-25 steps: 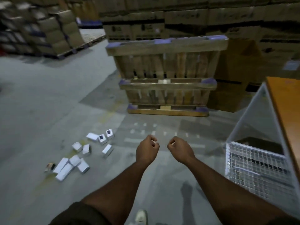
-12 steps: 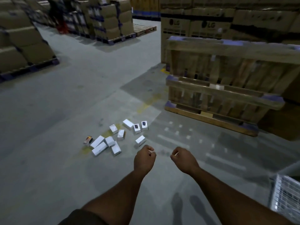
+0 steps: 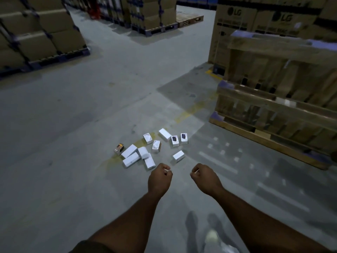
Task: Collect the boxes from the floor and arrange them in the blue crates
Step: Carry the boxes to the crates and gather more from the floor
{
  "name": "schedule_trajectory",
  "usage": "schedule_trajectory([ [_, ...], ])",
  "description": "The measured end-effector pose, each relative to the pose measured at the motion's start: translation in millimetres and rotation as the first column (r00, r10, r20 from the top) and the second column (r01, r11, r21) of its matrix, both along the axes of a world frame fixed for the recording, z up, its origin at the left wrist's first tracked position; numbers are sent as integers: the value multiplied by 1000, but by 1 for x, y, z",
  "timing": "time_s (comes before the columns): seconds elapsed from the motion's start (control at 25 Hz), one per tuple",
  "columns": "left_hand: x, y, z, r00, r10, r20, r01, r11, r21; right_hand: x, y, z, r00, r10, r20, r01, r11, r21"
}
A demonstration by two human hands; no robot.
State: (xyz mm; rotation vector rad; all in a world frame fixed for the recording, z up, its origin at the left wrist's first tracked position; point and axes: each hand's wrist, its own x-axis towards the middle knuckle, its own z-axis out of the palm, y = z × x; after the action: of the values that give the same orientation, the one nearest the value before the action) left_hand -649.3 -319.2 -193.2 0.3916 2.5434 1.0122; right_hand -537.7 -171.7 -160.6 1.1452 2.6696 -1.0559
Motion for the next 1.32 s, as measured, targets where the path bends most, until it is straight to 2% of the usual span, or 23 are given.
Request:
schedule_trajectory([
  [0.32, -73, 62, -35, 998, 48, 34, -44, 994, -104, -109, 68, -40, 998, 10, -57, -16, 995, -102],
  [0.52, -123, 131, -32, 995, 85, 55, -77, 987, -138, -158, 144, -49, 997, 81, 6, -79, 990, -119],
  [0.76, -185, 212, -33, 985, 125, 117, -117, 990, -77, -222, 224, -49, 999, 32, 25, -29, 993, -116],
  [1.0, -282, 280, -64, 978, 117, 171, -117, 993, -12, -310, 290, -69, 998, -31, 55, 36, 995, -89],
  [1.16, -356, 311, -95, 970, 106, 220, -97, 994, -51, -371, 334, -92, 987, -65, 147, 78, 994, -82],
  [1.32, -412, 337, -125, 955, 110, 276, -84, 991, -104, -431, 365, -115, 985, -102, 136, 116, 989, -92],
])
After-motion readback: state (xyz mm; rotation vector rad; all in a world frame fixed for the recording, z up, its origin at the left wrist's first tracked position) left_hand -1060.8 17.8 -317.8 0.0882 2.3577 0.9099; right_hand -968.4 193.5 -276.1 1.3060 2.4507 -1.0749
